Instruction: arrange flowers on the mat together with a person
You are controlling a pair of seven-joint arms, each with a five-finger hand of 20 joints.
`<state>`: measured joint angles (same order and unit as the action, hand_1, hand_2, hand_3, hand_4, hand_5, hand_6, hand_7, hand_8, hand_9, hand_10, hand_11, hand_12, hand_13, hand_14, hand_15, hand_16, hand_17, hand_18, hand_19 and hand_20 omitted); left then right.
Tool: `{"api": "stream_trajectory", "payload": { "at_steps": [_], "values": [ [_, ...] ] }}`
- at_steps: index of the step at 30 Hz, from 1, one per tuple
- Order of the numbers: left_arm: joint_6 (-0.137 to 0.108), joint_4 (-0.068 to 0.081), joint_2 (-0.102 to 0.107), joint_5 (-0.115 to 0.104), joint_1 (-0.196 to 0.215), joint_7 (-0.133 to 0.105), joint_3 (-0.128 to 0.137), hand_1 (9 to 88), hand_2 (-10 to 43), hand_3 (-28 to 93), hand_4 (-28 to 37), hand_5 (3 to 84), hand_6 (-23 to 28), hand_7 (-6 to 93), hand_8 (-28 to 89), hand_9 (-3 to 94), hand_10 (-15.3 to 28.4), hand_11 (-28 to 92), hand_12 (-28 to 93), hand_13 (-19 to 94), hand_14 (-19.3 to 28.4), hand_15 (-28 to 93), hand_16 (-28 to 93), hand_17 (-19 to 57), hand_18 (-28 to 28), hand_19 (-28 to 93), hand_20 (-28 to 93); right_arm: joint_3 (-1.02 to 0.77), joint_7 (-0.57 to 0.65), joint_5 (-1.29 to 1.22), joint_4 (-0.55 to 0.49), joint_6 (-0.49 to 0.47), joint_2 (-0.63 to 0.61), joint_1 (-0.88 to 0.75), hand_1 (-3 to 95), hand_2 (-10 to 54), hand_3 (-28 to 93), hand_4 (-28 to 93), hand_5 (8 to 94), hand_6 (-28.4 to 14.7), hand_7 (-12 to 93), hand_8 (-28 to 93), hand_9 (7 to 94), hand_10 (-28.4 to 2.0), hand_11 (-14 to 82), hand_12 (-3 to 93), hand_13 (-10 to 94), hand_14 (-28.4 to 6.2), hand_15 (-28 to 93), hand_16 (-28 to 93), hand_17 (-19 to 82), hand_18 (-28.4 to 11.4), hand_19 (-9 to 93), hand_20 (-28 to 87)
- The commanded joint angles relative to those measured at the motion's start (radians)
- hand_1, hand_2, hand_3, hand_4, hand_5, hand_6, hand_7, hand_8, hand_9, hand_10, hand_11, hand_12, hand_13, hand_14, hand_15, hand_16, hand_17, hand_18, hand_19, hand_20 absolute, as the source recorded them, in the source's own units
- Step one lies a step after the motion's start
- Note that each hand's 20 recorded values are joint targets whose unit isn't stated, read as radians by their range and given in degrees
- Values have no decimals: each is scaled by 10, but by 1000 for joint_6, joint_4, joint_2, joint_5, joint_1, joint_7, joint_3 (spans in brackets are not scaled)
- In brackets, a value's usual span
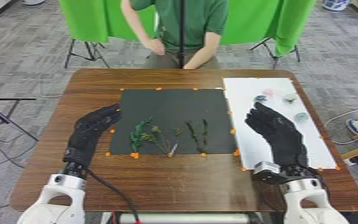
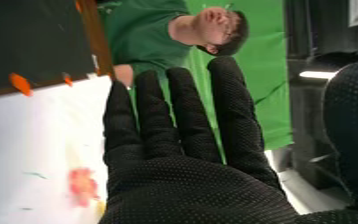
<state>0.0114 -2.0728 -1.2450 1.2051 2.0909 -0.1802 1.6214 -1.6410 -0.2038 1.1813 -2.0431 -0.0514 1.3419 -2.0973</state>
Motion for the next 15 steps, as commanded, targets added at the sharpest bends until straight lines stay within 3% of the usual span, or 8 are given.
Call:
{"api": "stream_trajectory", "payload": {
  "at_steps": [1,4,6,9,12,15],
  "values": [
    [-3,3,4,-4,9,9,-1,347,-39,593,-158,469,47,124,-56,441,119,168,158,343,160,123,56,39,133,90,193,-11,29,435,-47,299,-134,103,199,-63,763,-143,437,-32,123,-90,414,-152,47,160,397,-146,121,193,194,-164,342,363],
    [-2,2,6,-5,9,12,1,347,-39,594,-158,469,46,124,-55,441,118,168,157,343,160,123,56,38,133,90,193,-17,193,663,-51,298,-185,148,220,-89,755,-146,426,-37,121,-89,417,-150,50,172,508,-154,206,229,205,-198,546,418],
    [2,3,5,-1,8,14,2,348,-38,592,-159,469,47,124,-55,441,118,168,158,343,160,124,56,38,133,90,193,-10,272,800,-33,283,-219,177,227,-95,748,-155,417,-42,118,-84,415,-151,67,186,563,-155,294,230,249,-204,631,439],
    [8,2,4,2,7,14,1,347,-39,593,-158,469,47,124,-55,441,118,168,157,343,161,124,57,38,133,90,192,-21,421,962,-36,129,-272,193,244,-95,718,-162,418,-49,114,-79,418,-167,90,198,604,-164,379,221,293,-212,692,453],
    [8,2,5,1,8,13,2,347,-39,593,-158,469,46,124,-55,441,119,168,158,342,161,125,57,38,133,90,192,-8,475,1066,-10,74,-321,203,256,-95,711,-171,429,-52,113,-77,429,-182,97,202,623,-167,413,215,315,-216,714,453],
    [7,0,7,1,11,14,7,347,-39,593,-158,468,46,124,-55,440,118,168,158,342,161,124,56,38,134,90,192,10,518,1132,9,-2,-364,219,280,-95,701,-183,467,-45,115,-77,499,-192,131,206,670,-156,444,215,353,-220,748,454]
  ]
}}
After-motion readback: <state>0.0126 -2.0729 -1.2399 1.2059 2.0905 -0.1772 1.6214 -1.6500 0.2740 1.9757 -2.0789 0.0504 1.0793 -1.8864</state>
